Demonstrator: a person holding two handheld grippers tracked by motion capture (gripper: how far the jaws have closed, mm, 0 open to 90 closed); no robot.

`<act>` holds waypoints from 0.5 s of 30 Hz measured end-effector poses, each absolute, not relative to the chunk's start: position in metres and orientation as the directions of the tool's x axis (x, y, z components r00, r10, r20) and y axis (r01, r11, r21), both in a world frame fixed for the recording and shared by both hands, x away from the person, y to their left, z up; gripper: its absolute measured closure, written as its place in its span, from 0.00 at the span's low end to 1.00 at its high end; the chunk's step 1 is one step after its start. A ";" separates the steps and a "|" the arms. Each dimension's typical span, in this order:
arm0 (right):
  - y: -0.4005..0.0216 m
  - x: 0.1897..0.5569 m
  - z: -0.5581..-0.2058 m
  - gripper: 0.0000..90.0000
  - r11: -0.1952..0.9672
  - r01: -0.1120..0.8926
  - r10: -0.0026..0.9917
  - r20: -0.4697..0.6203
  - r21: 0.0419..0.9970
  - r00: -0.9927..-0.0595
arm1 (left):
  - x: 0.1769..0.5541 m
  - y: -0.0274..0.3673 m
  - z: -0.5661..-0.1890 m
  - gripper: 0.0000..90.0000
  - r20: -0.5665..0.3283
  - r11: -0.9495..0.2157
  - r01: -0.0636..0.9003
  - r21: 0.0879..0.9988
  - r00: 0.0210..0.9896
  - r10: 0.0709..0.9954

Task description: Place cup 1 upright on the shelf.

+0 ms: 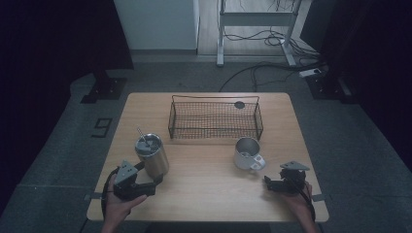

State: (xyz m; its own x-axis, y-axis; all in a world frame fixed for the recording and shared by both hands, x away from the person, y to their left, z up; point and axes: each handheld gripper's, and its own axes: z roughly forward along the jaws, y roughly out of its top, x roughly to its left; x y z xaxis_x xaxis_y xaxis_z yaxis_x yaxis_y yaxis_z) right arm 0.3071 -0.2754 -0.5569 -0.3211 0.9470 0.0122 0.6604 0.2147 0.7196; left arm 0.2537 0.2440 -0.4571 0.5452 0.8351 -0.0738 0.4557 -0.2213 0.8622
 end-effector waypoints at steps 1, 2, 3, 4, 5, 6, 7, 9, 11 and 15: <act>-0.275 0.307 -0.557 0.01 0.215 0.660 0.947 0.012 0.720 -0.321 | 0.254 0.244 -0.457 0.16 -0.074 -0.221 0.456 0.862 0.545 0.835; -0.275 0.307 -0.557 0.01 0.215 0.660 0.947 0.012 0.720 -0.321 | 0.254 0.247 -0.457 0.16 -0.074 -0.216 0.457 0.863 0.537 0.841; -0.275 0.307 -0.557 0.01 0.215 0.660 0.947 0.012 0.720 -0.321 | 0.254 0.247 -0.457 0.16 -0.074 -0.216 0.457 0.863 0.537 0.841; -0.275 0.307 -0.557 0.01 0.215 0.660 0.947 0.012 0.720 -0.321 | 0.255 0.251 -0.457 0.16 -0.076 -0.211 0.463 0.861 0.527 0.846; -0.275 0.307 -0.557 0.01 0.215 0.660 0.947 0.012 0.720 -0.321 | 0.255 0.251 -0.457 0.16 -0.076 -0.211 0.463 0.861 0.527 0.846; -0.275 0.307 -0.557 0.01 0.214 0.660 0.947 0.012 0.720 -0.321 | 0.256 0.253 -0.458 0.16 -0.080 -0.205 0.467 0.861 0.520 0.851; -0.275 0.307 -0.557 0.01 0.215 0.660 0.947 0.012 0.720 -0.321 | 0.257 0.254 -0.459 0.16 -0.081 -0.202 0.471 0.859 0.514 0.854; -0.275 0.307 -0.557 0.01 0.214 0.660 0.947 0.012 0.720 -0.321 | 0.259 0.257 -0.460 0.14 -0.094 -0.192 0.486 0.853 0.505 0.858; -0.275 0.307 -0.557 0.01 0.215 0.661 0.947 0.012 0.719 -0.321 | 0.260 0.258 -0.461 0.14 -0.097 -0.189 0.489 0.852 0.502 0.859; -0.275 0.307 -0.557 0.01 0.214 0.661 0.947 0.012 0.719 -0.320 | 0.264 0.259 -0.465 0.13 -0.115 -0.177 0.507 0.844 0.493 0.862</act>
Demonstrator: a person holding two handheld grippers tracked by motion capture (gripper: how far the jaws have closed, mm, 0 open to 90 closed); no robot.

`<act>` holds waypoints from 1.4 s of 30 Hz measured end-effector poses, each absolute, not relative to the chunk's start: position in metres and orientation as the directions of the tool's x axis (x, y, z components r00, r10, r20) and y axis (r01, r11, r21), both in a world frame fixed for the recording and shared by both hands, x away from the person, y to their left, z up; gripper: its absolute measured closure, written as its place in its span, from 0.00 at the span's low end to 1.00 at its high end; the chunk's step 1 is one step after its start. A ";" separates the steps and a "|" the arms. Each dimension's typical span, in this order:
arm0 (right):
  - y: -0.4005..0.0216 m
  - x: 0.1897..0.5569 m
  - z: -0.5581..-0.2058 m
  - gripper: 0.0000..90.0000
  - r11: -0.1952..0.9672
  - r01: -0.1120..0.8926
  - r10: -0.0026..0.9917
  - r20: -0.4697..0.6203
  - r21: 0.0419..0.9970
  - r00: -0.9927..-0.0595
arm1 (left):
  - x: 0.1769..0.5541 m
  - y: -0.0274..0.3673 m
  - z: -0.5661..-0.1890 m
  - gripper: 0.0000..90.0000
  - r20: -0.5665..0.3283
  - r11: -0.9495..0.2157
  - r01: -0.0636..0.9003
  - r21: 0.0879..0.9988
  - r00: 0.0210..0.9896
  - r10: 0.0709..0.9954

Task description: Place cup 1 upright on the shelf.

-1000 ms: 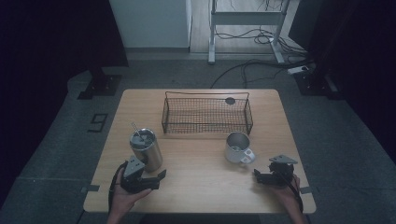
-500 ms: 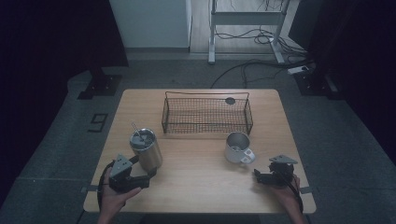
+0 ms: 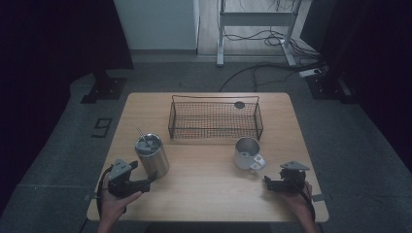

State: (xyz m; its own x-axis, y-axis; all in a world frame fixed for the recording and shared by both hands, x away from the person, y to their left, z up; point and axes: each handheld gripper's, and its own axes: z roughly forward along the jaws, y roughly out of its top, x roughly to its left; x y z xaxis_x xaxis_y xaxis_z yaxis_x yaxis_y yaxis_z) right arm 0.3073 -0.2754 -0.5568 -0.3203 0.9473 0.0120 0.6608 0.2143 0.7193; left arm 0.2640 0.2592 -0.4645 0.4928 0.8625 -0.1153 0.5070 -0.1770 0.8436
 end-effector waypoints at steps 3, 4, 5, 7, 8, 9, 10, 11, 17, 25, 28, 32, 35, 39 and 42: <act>-0.275 0.307 -0.557 0.01 0.214 0.661 0.947 0.012 0.719 -0.320 | 0.268 0.261 -0.467 0.13 -0.129 -0.166 0.523 0.836 0.481 0.867; -0.275 0.307 -0.557 0.01 0.214 0.661 0.947 0.012 0.719 -0.320 | 0.268 0.261 -0.467 0.13 -0.129 -0.166 0.523 0.836 0.481 0.867; -0.275 0.307 -0.557 0.01 0.214 0.661 0.947 0.012 0.719 -0.320 | 0.270 0.263 -0.468 0.13 -0.132 -0.162 0.529 0.833 0.475 0.870; -0.275 0.307 -0.557 0.01 0.214 0.661 0.947 0.012 0.719 -0.320 | 0.272 0.265 -0.470 0.12 -0.129 -0.154 0.534 0.831 0.456 0.881; -0.275 0.307 -0.557 0.01 0.214 0.661 0.947 0.012 0.719 -0.320 | 0.272 0.265 -0.470 0.12 -0.129 -0.154 0.534 0.831 0.456 0.881; -0.275 0.307 -0.557 0.01 0.214 0.661 0.947 0.012 0.719 -0.320 | 0.274 0.268 -0.472 0.12 -0.132 -0.150 0.541 0.827 0.447 0.885; -0.275 0.307 -0.557 0.01 0.214 0.661 0.947 0.012 0.719 -0.320 | 0.276 0.270 -0.473 0.12 -0.139 -0.146 0.548 0.824 0.445 0.885; -0.275 0.307 -0.557 0.01 0.214 0.661 0.947 0.012 0.720 -0.320 | 0.278 0.271 -0.474 0.12 -0.142 -0.140 0.551 0.823 0.438 0.888; -0.275 0.307 -0.557 0.01 0.213 0.660 0.947 0.012 0.720 -0.320 | 0.286 0.272 -0.483 0.11 -0.144 -0.133 0.565 0.814 0.419 0.896; -0.276 0.307 -0.557 0.02 0.212 0.661 0.948 0.013 0.720 -0.318 | 0.292 0.267 -0.485 0.10 -0.128 -0.151 0.569 0.808 0.420 0.898; -0.276 0.307 -0.557 0.02 0.209 0.660 0.949 0.014 0.721 -0.315 | 0.294 0.264 -0.484 0.10 -0.126 -0.154 0.563 0.812 0.426 0.896; -0.276 0.307 -0.557 0.02 0.208 0.660 0.949 0.014 0.722 -0.315 | 0.298 0.261 -0.484 0.07 -0.102 -0.171 0.551 0.817 0.430 0.897; -0.276 0.307 -0.557 0.02 0.209 0.661 0.949 0.014 0.721 -0.315 | 0.301 0.259 -0.484 0.07 -0.106 -0.164 0.546 0.821 0.430 0.897; -0.276 0.307 -0.557 0.02 0.209 0.661 0.949 0.014 0.721 -0.315 | 0.305 0.258 -0.484 0.07 -0.110 -0.161 0.544 0.823 0.433 0.895; -0.276 0.307 -0.557 0.02 0.208 0.661 0.949 0.014 0.721 -0.314 | 0.309 0.255 -0.484 0.07 -0.110 -0.166 0.546 0.821 0.436 0.893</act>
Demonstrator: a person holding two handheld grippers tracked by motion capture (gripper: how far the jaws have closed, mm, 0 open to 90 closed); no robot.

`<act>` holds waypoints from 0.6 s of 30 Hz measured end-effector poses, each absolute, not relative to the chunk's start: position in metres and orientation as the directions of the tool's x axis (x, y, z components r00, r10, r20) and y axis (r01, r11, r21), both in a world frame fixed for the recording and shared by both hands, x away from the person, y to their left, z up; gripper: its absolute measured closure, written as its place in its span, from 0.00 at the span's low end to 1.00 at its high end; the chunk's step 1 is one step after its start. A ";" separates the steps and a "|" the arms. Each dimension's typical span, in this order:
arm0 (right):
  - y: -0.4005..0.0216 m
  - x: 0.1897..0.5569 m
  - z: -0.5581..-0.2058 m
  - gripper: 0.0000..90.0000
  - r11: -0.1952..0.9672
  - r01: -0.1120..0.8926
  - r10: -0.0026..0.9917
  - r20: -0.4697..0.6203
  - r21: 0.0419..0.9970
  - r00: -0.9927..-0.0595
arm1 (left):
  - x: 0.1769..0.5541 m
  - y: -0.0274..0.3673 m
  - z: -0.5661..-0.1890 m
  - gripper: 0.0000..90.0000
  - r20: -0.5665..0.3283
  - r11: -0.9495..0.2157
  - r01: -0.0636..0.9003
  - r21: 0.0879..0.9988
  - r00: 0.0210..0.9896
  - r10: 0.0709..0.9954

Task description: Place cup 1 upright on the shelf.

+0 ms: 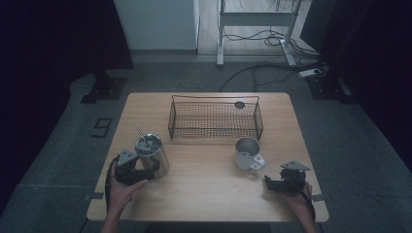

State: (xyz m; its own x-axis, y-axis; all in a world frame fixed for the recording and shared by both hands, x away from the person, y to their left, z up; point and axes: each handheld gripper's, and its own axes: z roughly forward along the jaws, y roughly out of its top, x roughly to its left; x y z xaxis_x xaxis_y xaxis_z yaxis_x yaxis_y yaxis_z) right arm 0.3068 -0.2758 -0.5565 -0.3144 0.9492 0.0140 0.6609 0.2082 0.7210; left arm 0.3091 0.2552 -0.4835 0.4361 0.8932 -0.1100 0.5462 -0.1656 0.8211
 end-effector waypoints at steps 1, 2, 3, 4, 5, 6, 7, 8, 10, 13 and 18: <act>-0.276 0.307 -0.557 0.02 0.208 0.661 0.949 0.014 0.721 -0.314 | 0.310 0.254 -0.483 0.06 -0.108 -0.167 0.546 0.821 0.436 0.893; -0.276 0.307 -0.556 0.02 0.208 0.661 0.949 0.014 0.721 -0.314 | 0.311 0.253 -0.483 0.06 -0.106 -0.169 0.544 0.822 0.438 0.893; -0.276 0.307 -0.556 0.02 0.208 0.661 0.949 0.014 0.721 -0.314 | 0.313 0.253 -0.483 0.06 -0.105 -0.172 0.545 0.821 0.440 0.892; -0.276 0.307 -0.557 0.02 0.207 0.660 0.949 0.014 0.722 -0.314 | 0.316 0.252 -0.483 0.05 -0.097 -0.181 0.542 0.821 0.444 0.891; -0.276 0.307 -0.557 0.02 0.207 0.660 0.949 0.014 0.722 -0.314 | 0.316 0.252 -0.483 0.05 -0.097 -0.181 0.542 0.821 0.444 0.891; -0.276 0.307 -0.557 0.02 0.207 0.660 0.949 0.014 0.722 -0.314 | 0.317 0.251 -0.483 0.05 -0.094 -0.186 0.541 0.820 0.447 0.889; -0.276 0.307 -0.557 0.02 0.207 0.660 0.949 0.015 0.722 -0.313 | 0.319 0.251 -0.483 0.05 -0.092 -0.188 0.539 0.821 0.449 0.889; -0.276 0.307 -0.557 0.02 0.207 0.660 0.949 0.014 0.722 -0.313 | 0.320 0.250 -0.483 0.04 -0.089 -0.192 0.538 0.821 0.452 0.888; -0.276 0.307 -0.557 0.02 0.207 0.660 0.949 0.014 0.722 -0.314 | 0.322 0.249 -0.484 0.03 -0.089 -0.192 0.538 0.821 0.452 0.888; -0.276 0.307 -0.557 0.02 0.208 0.661 0.949 0.014 0.721 -0.314 | 0.325 0.248 -0.485 0.02 -0.081 -0.198 0.536 0.820 0.452 0.888; -0.276 0.307 -0.557 0.02 0.207 0.660 0.949 0.014 0.722 -0.314 | 0.331 0.244 -0.487 0.01 -0.069 -0.206 0.536 0.818 0.447 0.892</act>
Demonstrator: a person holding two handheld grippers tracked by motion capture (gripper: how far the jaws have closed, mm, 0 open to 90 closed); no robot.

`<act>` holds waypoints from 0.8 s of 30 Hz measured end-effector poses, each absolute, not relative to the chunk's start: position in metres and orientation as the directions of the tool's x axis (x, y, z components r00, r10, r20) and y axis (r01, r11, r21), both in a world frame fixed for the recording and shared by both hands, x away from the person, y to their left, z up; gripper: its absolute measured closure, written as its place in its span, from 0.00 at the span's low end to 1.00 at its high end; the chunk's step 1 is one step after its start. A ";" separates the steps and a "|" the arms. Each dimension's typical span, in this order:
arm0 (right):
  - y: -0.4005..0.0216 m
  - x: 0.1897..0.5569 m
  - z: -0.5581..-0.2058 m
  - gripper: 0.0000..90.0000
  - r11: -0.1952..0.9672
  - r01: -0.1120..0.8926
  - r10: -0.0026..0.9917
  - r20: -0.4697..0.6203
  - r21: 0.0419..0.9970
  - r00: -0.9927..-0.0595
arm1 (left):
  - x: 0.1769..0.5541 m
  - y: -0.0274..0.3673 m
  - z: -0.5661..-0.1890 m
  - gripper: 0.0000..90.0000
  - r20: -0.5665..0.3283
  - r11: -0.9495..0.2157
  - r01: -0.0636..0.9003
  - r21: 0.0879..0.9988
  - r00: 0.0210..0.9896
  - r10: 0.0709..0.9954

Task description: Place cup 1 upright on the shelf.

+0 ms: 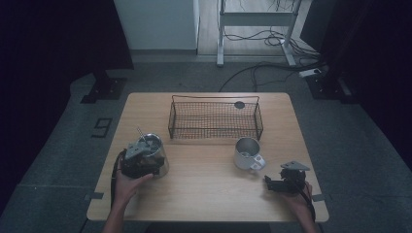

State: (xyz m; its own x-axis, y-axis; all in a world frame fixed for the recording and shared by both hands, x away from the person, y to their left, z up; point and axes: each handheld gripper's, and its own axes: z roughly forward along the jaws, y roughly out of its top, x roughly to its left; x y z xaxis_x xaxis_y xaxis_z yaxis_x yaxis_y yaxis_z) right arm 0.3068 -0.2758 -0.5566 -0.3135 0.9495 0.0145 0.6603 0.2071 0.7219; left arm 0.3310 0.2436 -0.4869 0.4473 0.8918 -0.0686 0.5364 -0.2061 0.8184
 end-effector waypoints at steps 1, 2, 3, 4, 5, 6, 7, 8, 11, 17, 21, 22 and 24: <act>-0.276 0.307 -0.556 0.02 0.207 0.661 0.949 0.014 0.721 -0.314 | 0.332 0.243 -0.487 0.01 -0.064 -0.209 0.534 0.819 0.446 0.893; -0.276 0.307 -0.557 0.02 0.206 0.660 0.950 0.015 0.722 -0.313 | 0.333 0.242 -0.488 0.01 -0.056 -0.214 0.532 0.819 0.446 0.893; -0.276 0.307 -0.556 0.02 0.207 0.661 0.949 0.014 0.721 -0.313 | 0.334 0.241 -0.488 0.01 -0.052 -0.217 0.531 0.819 0.446 0.894; -0.276 0.307 -0.557 0.02 0.206 0.660 0.950 0.015 0.722 -0.313 | 0.335 0.240 -0.489 0.01 -0.048 -0.218 0.525 0.823 0.446 0.894; -0.276 0.307 -0.557 0.03 0.206 0.660 0.950 0.015 0.722 -0.313 | 0.335 0.240 -0.489 0.01 -0.045 -0.217 0.519 0.827 0.445 0.895; -0.276 0.307 -0.557 0.03 0.206 0.660 0.950 0.015 0.722 -0.313 | 0.336 0.239 -0.489 0.01 -0.042 -0.218 0.515 0.829 0.446 0.894; -0.276 0.307 -0.557 0.03 0.206 0.660 0.950 0.015 0.722 -0.313 | 0.336 0.238 -0.489 0.01 -0.033 -0.219 0.507 0.834 0.443 0.896; -0.276 0.307 -0.557 0.03 0.206 0.660 0.950 0.015 0.722 -0.313 | 0.336 0.237 -0.489 0.01 -0.031 -0.218 0.501 0.838 0.442 0.896; -0.276 0.307 -0.557 0.03 0.206 0.660 0.950 0.015 0.722 -0.313 | 0.337 0.235 -0.489 0.02 -0.022 -0.216 0.484 0.848 0.440 0.898; -0.276 0.307 -0.556 0.03 0.207 0.661 0.950 0.014 0.722 -0.313 | 0.337 0.232 -0.490 0.03 0.002 -0.229 0.468 0.854 0.437 0.899; -0.276 0.307 -0.557 0.03 0.206 0.660 0.950 0.015 0.722 -0.313 | 0.337 0.233 -0.491 0.04 0.004 -0.229 0.458 0.859 0.440 0.898; -0.276 0.307 -0.557 0.03 0.206 0.660 0.950 0.015 0.722 -0.313 | 0.337 0.233 -0.491 0.04 0.004 -0.229 0.458 0.859 0.440 0.898; -0.276 0.307 -0.557 0.03 0.206 0.660 0.950 0.015 0.722 -0.313 | 0.337 0.233 -0.491 0.04 0.003 -0.227 0.455 0.861 0.442 0.897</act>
State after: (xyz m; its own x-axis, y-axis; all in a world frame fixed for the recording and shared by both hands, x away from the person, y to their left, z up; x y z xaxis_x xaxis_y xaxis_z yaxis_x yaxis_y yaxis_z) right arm 0.3068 -0.2758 -0.5566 -0.3127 0.9497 0.0147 0.6601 0.2062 0.7223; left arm 0.3370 0.2331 -0.4914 0.4425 0.8968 0.0031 0.4549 -0.2274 0.8610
